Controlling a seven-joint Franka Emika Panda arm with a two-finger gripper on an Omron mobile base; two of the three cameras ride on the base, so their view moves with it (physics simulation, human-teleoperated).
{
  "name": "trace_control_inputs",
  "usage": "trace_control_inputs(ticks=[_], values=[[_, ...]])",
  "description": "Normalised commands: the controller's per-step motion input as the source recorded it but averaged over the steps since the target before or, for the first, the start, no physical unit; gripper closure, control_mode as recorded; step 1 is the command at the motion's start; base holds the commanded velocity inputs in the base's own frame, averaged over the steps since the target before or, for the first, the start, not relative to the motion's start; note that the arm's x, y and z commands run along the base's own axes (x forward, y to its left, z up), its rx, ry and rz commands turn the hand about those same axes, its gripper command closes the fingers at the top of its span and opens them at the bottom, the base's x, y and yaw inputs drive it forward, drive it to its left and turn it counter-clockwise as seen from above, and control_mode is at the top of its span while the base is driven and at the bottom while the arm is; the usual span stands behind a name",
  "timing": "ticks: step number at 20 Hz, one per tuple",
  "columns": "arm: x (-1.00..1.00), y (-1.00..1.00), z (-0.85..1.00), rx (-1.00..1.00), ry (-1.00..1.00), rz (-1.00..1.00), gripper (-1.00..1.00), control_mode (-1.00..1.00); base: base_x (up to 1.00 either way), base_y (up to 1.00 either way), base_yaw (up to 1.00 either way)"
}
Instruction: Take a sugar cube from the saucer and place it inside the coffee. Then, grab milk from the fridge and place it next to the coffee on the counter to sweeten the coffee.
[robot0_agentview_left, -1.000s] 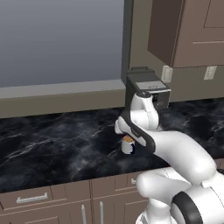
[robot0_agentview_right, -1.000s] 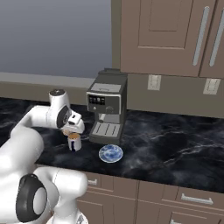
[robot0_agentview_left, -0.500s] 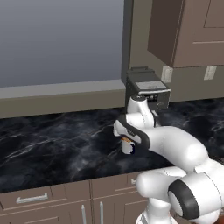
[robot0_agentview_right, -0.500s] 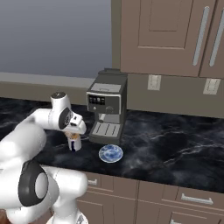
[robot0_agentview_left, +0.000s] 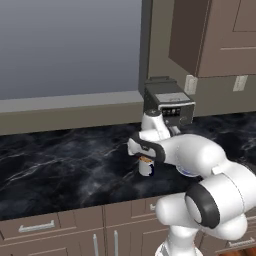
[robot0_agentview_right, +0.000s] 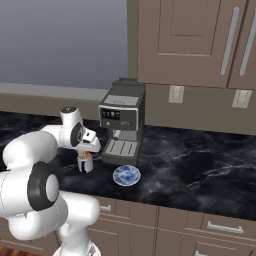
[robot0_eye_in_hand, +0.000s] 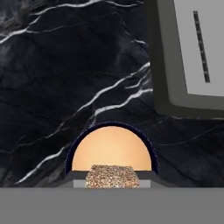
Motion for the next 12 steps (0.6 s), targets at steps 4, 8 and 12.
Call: trace_control_inputs(ticks=[4, 8, 12], values=[[0.03, 0.00, -0.06, -0.03, -0.02, 0.00, -1.00, -1.00, 0.00, 0.00, 0.00], [0.00, 0.00, 0.01, -0.04, -0.10, 0.00, -1.00, -1.00, 0.00, 0.00, 0.00], [0.00, 0.00, 0.22, -0.02, -0.12, 0.00, -1.00, -1.00, 0.00, 0.00, 0.00]])
